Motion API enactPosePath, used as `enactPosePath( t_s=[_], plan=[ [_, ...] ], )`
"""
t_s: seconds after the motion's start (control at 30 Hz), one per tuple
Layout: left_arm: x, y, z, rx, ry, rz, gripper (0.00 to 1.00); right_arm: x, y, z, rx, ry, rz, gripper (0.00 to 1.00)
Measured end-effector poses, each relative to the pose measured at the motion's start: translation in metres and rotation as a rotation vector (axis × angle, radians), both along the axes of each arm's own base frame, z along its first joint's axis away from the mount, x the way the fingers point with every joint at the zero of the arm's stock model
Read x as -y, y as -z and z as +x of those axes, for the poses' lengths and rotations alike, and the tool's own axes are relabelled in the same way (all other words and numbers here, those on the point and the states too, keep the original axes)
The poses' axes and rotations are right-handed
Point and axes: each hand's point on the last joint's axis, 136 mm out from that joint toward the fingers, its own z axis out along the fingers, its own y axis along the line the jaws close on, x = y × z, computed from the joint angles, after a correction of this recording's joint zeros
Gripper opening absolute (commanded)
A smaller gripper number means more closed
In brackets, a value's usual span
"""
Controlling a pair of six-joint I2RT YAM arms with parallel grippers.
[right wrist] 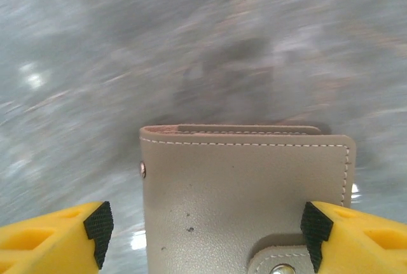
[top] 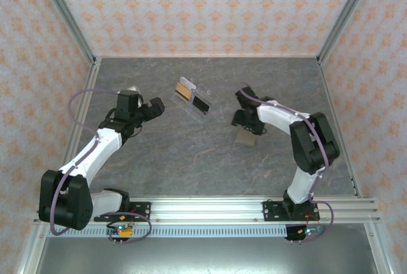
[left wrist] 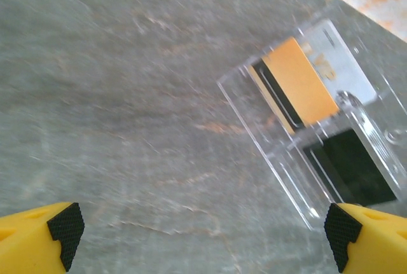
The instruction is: Take the credit cards out of the card holder
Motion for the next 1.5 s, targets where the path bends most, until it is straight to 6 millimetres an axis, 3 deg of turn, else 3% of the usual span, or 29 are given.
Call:
enactPosePath(
  t_s=[0.13,0.23,0.4,0.5,0.73,0.93,1.03,1.3,1.5],
  plan=[
    [0.029,0.01,-0.002,-0.036,0.069,-0.064,0.95,-0.05,-0.005,-0.004,0.012,-0.112,0.075,0.76],
    [0.048,0.018,-0.004,-0.07,0.107,-0.103,0.93,-0.06,-0.008,-0.008,0.005,-0.138,0.105,0.76],
    [0.079,0.027,-0.008,-0.105,0.167,-0.158,0.89,-0.054,-0.029,-0.004,0.052,-0.13,0.119,0.71],
    [0.104,0.033,-0.01,-0.133,0.218,-0.189,0.86,-0.043,-0.04,0.0,0.074,-0.104,0.116,0.59],
    [0.162,0.045,-0.014,-0.202,0.333,-0.237,0.75,-0.01,-0.023,-0.006,0.012,-0.037,0.07,0.44],
    [0.2,0.053,-0.013,-0.249,0.397,-0.273,0.67,-0.004,-0.003,-0.012,-0.051,-0.035,0.04,0.36],
    [0.213,0.065,-0.012,-0.289,0.413,-0.292,0.64,-0.003,0.007,-0.014,-0.078,-0.034,0.027,0.36],
    [0.245,0.09,-0.013,-0.375,0.449,-0.313,0.54,-0.006,0.009,-0.012,-0.087,-0.055,0.041,0.36],
    [0.25,0.105,-0.016,-0.431,0.426,-0.335,0.51,-0.015,0.01,-0.007,-0.082,-0.09,0.086,0.33]
  ],
)
